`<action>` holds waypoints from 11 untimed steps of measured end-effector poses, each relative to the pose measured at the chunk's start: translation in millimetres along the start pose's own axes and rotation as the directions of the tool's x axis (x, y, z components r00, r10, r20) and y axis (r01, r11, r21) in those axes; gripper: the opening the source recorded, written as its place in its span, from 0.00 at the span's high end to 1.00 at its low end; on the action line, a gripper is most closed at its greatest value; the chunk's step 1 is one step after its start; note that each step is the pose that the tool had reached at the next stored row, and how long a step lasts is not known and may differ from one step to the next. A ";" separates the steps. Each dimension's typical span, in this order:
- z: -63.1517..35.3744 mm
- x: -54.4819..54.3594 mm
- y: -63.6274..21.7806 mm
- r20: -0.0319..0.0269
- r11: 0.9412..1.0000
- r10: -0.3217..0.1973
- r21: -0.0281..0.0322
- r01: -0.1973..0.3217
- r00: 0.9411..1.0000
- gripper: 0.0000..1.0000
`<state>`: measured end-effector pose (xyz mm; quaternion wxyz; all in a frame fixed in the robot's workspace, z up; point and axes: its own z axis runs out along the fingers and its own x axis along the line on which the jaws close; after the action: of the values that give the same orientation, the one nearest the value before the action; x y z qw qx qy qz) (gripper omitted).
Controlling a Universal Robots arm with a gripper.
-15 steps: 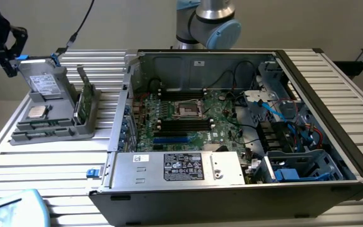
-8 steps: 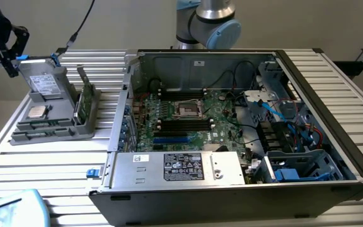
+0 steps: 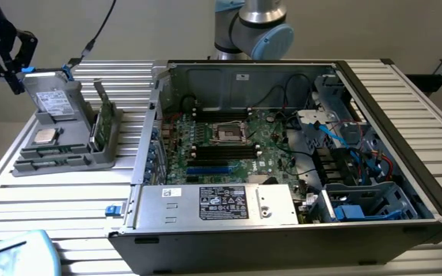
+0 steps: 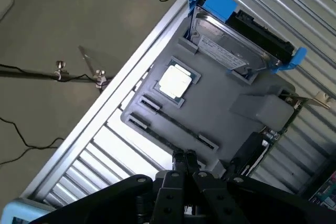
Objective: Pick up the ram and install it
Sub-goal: 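Pick up the ram and move it above insertion slot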
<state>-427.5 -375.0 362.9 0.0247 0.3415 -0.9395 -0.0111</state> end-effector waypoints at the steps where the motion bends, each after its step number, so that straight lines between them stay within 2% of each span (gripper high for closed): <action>1: 0.0 -0.3 -0.2 -0.001 1.000 -0.015 0.001 0.015 1.000 0.89; 6: -0.1 -1.3 -1.1 -0.004 0.996 -0.093 0.003 0.093 0.996 0.89; 11: -0.2 -2.1 -1.8 -0.007 0.985 -0.172 0.006 0.172 0.985 0.89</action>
<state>-424.8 -375.0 363.0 0.0258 0.4216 -0.9064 -0.0090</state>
